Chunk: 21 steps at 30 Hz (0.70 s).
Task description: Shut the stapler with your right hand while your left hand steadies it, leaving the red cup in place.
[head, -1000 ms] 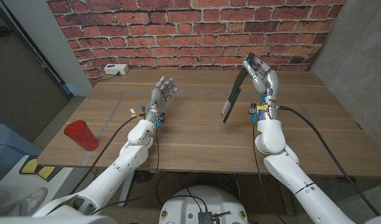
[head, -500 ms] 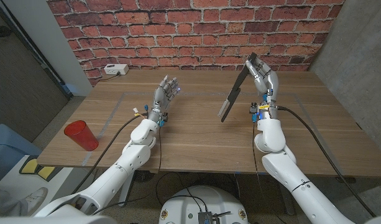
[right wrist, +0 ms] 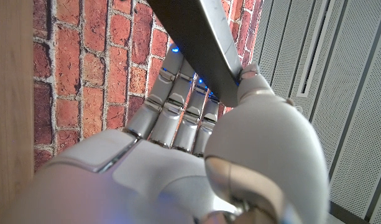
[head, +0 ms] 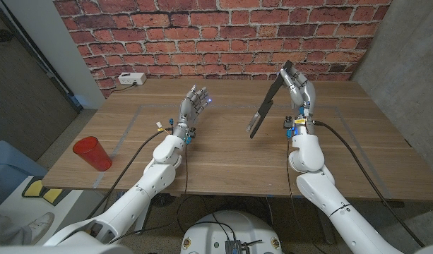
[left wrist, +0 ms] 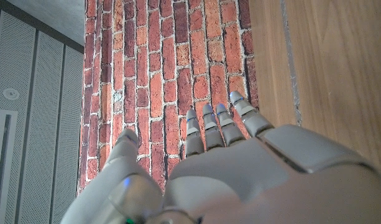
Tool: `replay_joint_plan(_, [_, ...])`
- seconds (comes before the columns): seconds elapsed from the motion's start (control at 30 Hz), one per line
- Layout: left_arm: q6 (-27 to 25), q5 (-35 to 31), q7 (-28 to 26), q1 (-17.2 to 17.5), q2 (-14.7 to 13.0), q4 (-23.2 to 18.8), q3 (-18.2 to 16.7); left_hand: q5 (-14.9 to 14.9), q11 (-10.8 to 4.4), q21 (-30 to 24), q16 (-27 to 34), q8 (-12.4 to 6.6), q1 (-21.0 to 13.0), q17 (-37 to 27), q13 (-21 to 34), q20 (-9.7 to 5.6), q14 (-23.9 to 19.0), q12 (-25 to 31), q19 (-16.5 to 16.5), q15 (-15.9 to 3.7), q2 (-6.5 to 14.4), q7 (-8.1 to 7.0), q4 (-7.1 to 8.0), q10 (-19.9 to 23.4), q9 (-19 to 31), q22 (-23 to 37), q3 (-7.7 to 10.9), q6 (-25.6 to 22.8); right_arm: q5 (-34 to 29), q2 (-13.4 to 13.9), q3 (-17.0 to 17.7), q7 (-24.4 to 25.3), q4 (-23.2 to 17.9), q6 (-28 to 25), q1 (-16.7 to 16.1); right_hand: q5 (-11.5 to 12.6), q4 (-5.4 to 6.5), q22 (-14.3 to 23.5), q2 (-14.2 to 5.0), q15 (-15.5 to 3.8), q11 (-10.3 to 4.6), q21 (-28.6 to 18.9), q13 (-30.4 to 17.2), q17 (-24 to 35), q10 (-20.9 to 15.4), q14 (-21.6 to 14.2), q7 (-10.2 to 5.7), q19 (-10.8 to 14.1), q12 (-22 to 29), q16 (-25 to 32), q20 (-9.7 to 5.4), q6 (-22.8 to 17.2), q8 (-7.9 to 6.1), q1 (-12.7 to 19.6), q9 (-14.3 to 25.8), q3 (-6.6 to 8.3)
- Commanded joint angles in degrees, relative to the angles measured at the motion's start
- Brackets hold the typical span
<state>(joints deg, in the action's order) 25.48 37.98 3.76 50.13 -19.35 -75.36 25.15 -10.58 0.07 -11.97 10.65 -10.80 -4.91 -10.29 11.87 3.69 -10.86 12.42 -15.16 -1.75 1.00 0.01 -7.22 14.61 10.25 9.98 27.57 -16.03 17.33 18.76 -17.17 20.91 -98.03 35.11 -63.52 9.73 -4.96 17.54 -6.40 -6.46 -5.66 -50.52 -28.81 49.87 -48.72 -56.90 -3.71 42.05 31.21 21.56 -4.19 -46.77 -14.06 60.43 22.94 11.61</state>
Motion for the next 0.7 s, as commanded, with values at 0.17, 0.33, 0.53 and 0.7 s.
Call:
replay_joint_plan(0.17, [0.98,-0.61,2.67,-1.55,1.20,1.76,1.78,-0.01,0.01,-0.10,0.37,0.18,0.05,-0.13,0.13,0.52,-0.51,-0.36,-0.02,0.28,-0.17,-0.23,-0.10,-0.51,0.33,0.36,-0.36,0.35,2.99,-1.40,0.46,-0.41,1.13,0.44,0.49,0.18,-3.41,-0.08,-2.95,-6.86,-3.59,-0.70,-0.33,0.28,-3.32,-2.62,-3.12,-0.38,0.51,-0.27,-7.73,-2.64,0.13,2.63,0.52,11.26])
replay_joint_plan(0.33, [1.29,-1.39,2.73,-1.85,1.35,1.98,2.24,-0.03,0.00,0.11,0.22,0.25,-1.60,-0.07,0.13,0.68,-0.31,-0.41,0.23,0.42,-0.31,-0.52,-1.19,-0.85,0.33,0.33,0.15,1.31,3.08,-1.93,0.50,-0.36,1.88,1.13,0.80,0.17,-3.35,-0.20,-3.03,-6.81,-3.62,-1.05,-0.29,0.40,-3.46,-2.60,-3.45,-0.50,0.54,-0.41,-7.70,-2.62,0.13,2.55,0.72,11.35])
replay_joint_plan(0.53, [1.24,-2.62,2.70,-2.02,1.04,1.68,2.92,0.02,-0.19,0.36,0.07,0.16,-4.30,-0.01,0.13,0.71,0.00,-0.42,0.55,0.38,-0.24,-0.77,-2.51,-1.18,0.34,0.30,1.06,2.23,3.55,-2.72,0.55,-0.27,2.57,1.86,1.27,0.16,-3.36,-0.33,-2.98,-6.85,-3.80,-1.37,-0.42,0.53,-3.41,-2.70,-3.43,-0.68,0.59,-0.50,-7.72,-2.64,0.15,2.49,0.88,11.40])
replay_joint_plan(0.7, [1.65,-2.58,3.71,-2.31,1.20,2.06,3.27,0.12,-0.29,0.63,-0.19,0.06,-5.80,0.01,0.14,0.73,0.75,-0.54,1.14,0.34,-0.73,-0.67,-3.05,-1.73,0.35,0.29,1.35,2.66,4.04,-2.90,0.43,-0.83,3.15,2.21,1.81,0.16,-3.37,-0.44,-2.95,-6.84,-3.81,-1.65,-0.52,0.65,-3.34,-2.74,-3.53,-0.83,0.63,-0.59,-7.74,-2.72,0.09,2.45,1.09,11.45])
